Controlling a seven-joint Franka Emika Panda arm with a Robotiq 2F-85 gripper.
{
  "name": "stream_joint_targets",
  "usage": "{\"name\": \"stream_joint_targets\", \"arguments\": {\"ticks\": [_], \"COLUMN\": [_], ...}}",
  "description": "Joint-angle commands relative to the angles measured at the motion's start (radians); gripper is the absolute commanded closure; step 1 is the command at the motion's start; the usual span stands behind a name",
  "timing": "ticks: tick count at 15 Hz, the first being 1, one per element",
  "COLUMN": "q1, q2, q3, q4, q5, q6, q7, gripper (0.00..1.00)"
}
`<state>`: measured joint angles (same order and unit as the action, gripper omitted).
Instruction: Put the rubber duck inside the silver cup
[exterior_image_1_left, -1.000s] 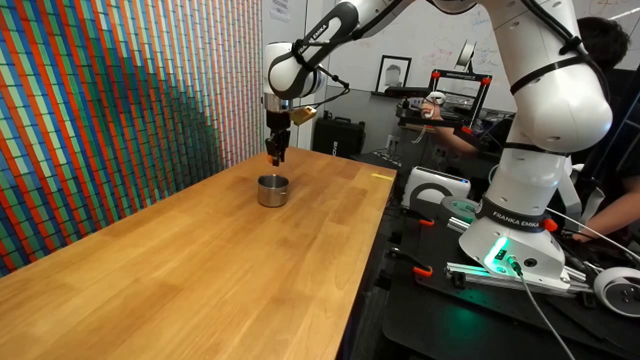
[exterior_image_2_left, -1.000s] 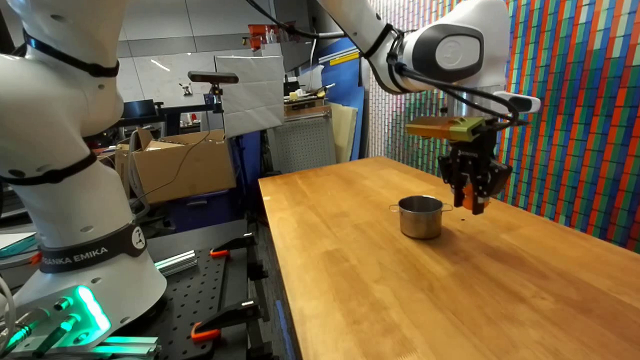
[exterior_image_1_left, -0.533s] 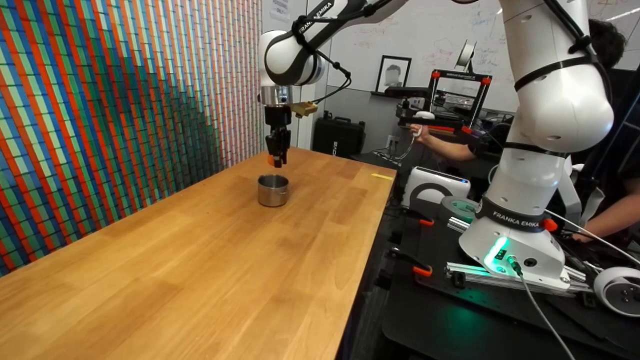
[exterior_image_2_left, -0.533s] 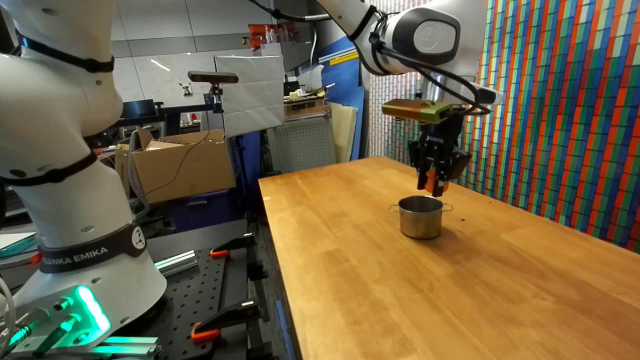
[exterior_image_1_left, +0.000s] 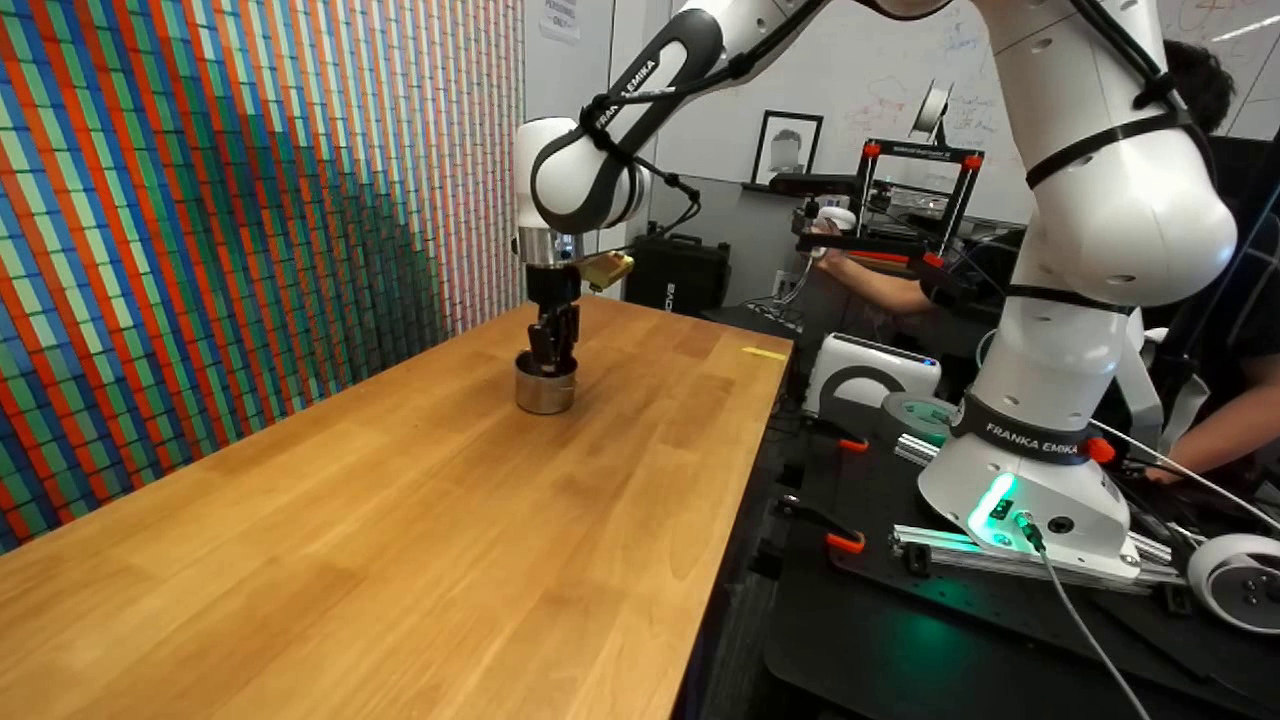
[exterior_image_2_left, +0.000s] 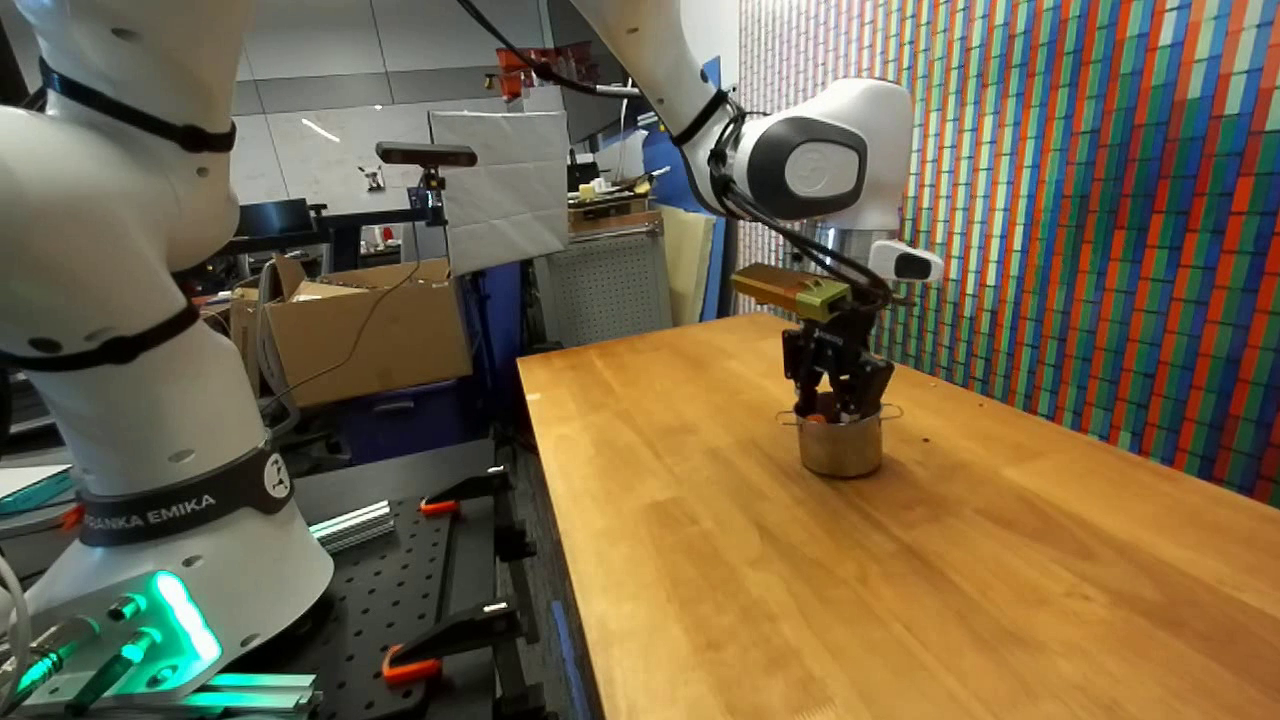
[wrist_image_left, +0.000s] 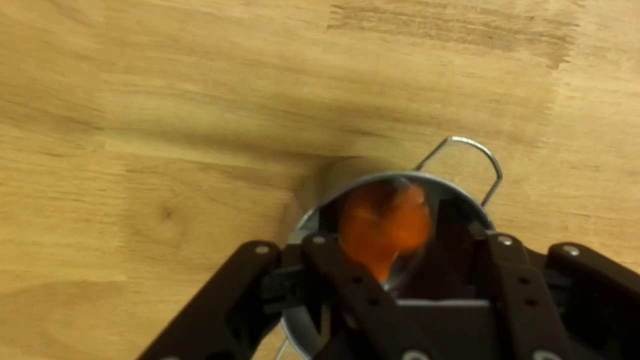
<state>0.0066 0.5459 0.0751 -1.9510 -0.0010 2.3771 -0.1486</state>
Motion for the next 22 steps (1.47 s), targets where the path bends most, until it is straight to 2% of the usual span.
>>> {"name": "stream_joint_targets", "arguments": {"ticks": [1,3,7,13,16,22], "q1": [0.018,0.017,0.010,-0.010,-0.015,-0.009], "q2": [-0.005,-0.046,-0.147,-0.329,-0.394,-0.365], "q3": [-0.005,-0.007,-0.017,-0.043,-0.057,-0.057], "q4": [0.042,0.056,0.097,0.111,0.103,0.117], "q5": [-0.008,-0.010,-0.019,-0.037,-0.053,-0.044], "q6": [0.007,-0.018,-0.086,-0.364,-0.453,-0.437], "q7": [0.018,0.012,0.000,-0.039,-0.056,-0.033], "gripper": [0.11,0.00,0.00,0.00,0.00,0.00]}}
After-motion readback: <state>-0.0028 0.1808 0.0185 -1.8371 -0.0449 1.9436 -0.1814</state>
